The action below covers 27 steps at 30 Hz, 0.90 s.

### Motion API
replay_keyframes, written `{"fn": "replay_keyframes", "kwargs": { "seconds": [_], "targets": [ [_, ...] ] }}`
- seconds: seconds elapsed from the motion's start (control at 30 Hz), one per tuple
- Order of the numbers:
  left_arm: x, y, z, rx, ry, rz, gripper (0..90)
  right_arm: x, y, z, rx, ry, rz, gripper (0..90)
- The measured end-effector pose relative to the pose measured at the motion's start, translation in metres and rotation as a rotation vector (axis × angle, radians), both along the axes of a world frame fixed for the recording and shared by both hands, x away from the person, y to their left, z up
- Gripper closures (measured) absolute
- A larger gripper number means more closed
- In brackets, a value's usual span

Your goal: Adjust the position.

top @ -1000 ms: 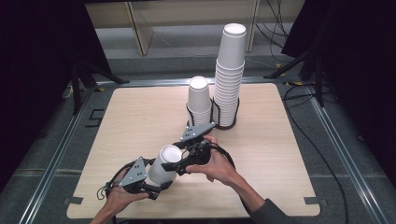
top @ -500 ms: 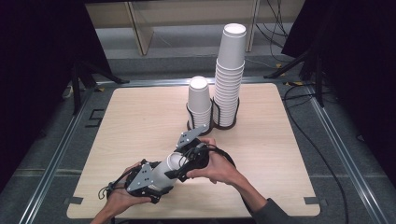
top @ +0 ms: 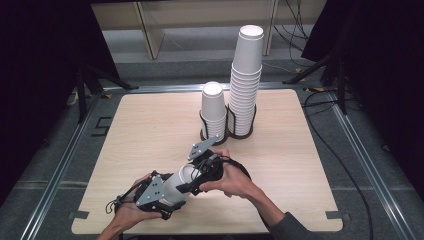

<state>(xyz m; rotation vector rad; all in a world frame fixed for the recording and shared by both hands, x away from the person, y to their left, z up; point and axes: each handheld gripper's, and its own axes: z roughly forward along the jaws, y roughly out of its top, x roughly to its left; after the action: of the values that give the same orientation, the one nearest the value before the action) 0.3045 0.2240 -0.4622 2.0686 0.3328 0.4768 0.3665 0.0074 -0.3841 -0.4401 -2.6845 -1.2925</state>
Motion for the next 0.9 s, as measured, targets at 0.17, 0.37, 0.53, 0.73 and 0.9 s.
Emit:
{"fn": "replay_keyframes", "kwargs": {
  "seconds": [0.17,0.37,0.53,0.73,0.9],
  "targets": [
    [0.001,0.003,0.003,-0.127,-0.009,-0.004,7.7,0.006,-0.008,0.006,0.076,0.004,-0.005,23.5],
    [0.001,0.009,0.008,-0.226,-0.028,0.009,5.0,0.010,-0.018,0.014,0.135,0.025,-0.021,23.9],
    [0.003,0.014,0.011,-0.274,-0.014,0.052,5.2,0.015,-0.027,0.018,0.170,0.036,-0.043,24.1],
    [0.007,0.024,0.015,-0.418,0.027,0.088,14.1,0.026,-0.050,0.027,0.252,0.045,-0.111,24.3],
    [0.008,0.022,0.014,-0.458,0.039,0.080,14.1,0.027,-0.052,0.027,0.282,0.055,-0.110,24.3]
  ]
}}
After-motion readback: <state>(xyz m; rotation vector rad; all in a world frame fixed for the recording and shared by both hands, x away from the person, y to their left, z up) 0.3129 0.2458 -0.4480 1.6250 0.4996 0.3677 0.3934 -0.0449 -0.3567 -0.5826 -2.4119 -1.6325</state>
